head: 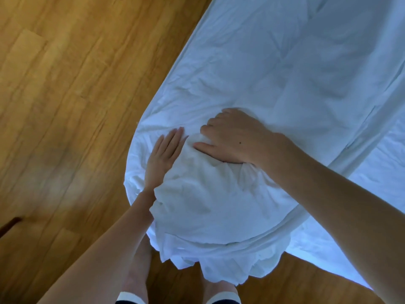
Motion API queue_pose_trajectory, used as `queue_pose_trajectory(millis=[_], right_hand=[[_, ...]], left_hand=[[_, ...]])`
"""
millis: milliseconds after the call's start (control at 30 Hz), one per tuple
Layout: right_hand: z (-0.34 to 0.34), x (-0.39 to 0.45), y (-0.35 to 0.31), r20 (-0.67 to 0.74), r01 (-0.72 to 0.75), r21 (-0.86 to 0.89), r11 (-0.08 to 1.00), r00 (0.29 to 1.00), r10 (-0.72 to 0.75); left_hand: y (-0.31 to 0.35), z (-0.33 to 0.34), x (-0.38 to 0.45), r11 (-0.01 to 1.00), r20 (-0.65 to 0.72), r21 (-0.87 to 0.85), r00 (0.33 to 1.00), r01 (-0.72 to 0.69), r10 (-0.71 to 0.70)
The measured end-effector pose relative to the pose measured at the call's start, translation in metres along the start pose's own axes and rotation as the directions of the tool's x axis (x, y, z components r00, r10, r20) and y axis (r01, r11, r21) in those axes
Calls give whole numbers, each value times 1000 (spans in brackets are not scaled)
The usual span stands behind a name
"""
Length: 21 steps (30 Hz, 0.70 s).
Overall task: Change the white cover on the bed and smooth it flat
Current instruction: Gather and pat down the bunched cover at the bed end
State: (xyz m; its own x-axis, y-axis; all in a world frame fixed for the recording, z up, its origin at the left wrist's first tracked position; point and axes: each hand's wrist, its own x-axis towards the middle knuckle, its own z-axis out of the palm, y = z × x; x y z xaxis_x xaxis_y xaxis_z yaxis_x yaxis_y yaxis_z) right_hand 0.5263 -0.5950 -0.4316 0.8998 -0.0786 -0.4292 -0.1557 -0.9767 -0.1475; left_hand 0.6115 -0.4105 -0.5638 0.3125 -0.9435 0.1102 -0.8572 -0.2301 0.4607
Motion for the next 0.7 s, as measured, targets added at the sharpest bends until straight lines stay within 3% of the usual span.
queue_pose_trajectory(millis=[133,333,467,533,567,633,700], right_hand=[[2,12,4,155,-30,39,999,988,23],[3,-10,-8,191,-44,103,994,981,24],[0,-23,-13,167,-107,110,988,982,88],[-5,-34,-12,38,-177,118,977,984,174],[-9,-39,-12,-110,-188,73,979,975,195],[-14,-50,-13,-365,-248,50,968,897,249],[-27,-60,-9,-562,-237,79,968,792,240]], left_hand=[[8,-2,-10,999,-36,-9,998,45,-46],[1,10,-18,995,13,96,999,39,-40],[14,6,-13,994,-84,63,993,84,-78],[11,5,-11,992,-86,14,988,127,-126],[10,6,-17,987,-91,-27,983,158,-160],[7,3,-23,972,-116,-96,968,213,-224],[14,-5,-24,980,-152,-137,974,148,-168]])
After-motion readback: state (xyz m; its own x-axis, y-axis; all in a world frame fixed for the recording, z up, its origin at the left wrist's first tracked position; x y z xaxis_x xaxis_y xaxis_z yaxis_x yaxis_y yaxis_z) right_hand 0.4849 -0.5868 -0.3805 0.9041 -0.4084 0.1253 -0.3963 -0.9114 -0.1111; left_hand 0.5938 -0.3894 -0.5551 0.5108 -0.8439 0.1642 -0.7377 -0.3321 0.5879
